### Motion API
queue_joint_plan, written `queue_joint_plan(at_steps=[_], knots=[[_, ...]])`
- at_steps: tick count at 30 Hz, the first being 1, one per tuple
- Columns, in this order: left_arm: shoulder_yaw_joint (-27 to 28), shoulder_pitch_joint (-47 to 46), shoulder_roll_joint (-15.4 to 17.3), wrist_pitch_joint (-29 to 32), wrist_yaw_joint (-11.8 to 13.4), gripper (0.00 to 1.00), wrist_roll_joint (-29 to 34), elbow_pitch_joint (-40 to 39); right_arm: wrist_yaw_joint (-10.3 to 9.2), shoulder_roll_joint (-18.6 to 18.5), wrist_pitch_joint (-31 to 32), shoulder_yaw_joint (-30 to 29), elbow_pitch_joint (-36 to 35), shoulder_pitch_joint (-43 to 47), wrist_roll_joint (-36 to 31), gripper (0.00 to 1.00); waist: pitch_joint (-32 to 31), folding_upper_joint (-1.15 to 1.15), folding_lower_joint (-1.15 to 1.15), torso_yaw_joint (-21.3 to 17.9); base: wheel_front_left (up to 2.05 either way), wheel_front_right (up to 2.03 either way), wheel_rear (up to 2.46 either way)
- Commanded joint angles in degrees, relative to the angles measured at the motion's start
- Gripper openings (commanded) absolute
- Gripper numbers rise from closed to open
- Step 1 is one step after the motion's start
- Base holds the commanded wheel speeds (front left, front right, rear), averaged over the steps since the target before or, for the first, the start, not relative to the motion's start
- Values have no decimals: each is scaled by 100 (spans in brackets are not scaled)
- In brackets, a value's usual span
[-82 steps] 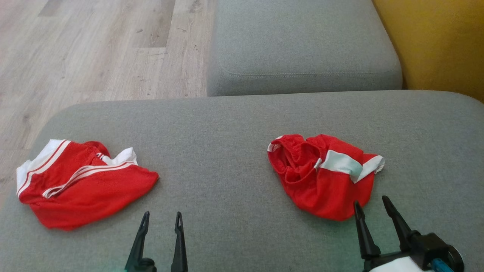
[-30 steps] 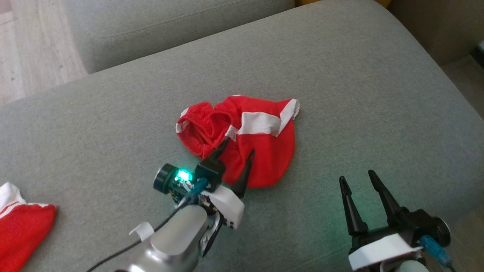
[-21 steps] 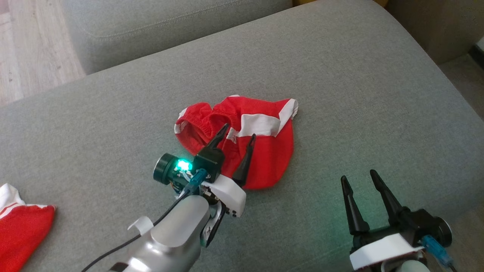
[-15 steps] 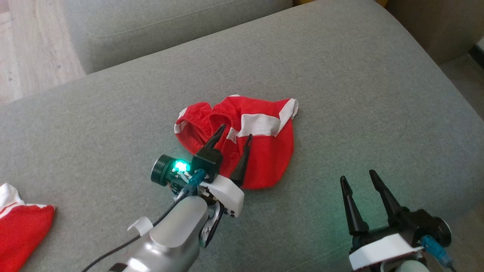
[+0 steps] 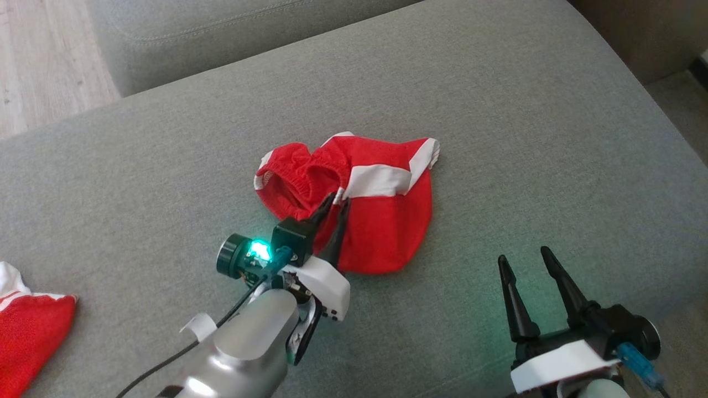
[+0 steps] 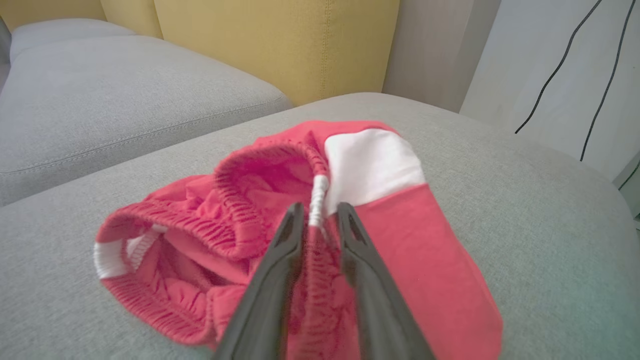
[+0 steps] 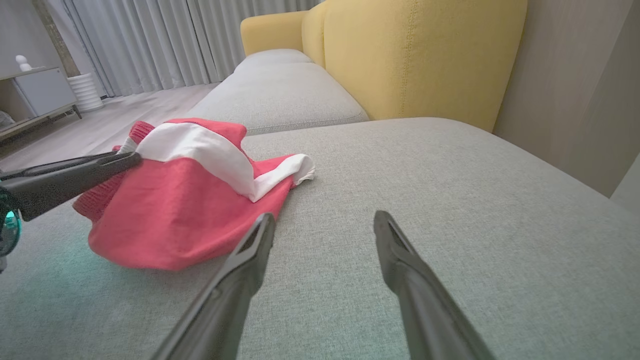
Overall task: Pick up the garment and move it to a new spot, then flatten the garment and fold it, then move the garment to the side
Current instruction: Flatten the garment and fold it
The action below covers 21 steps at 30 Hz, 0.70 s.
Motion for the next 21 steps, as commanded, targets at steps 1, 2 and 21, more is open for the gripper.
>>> queue_joint_plan(at_steps=[1, 2, 21], knots=[[101, -285, 15, -69, -2, 32, -32, -63, -4, -29, -36, 149, -184, -238, 33, 100, -2, 0, 0, 6, 0, 0, 0], [85, -289, 15, -69, -9, 26, -50, -39, -4, -29, -36, 158, -180, -244, 33, 100, -5, 0, 0, 7, 0, 0, 0], [874, 922, 253, -42, 87, 0, 193, -1938, -4, -29, -36, 87, -143, 25, -50, 100, -456, 0, 0, 623, 0, 0, 0]])
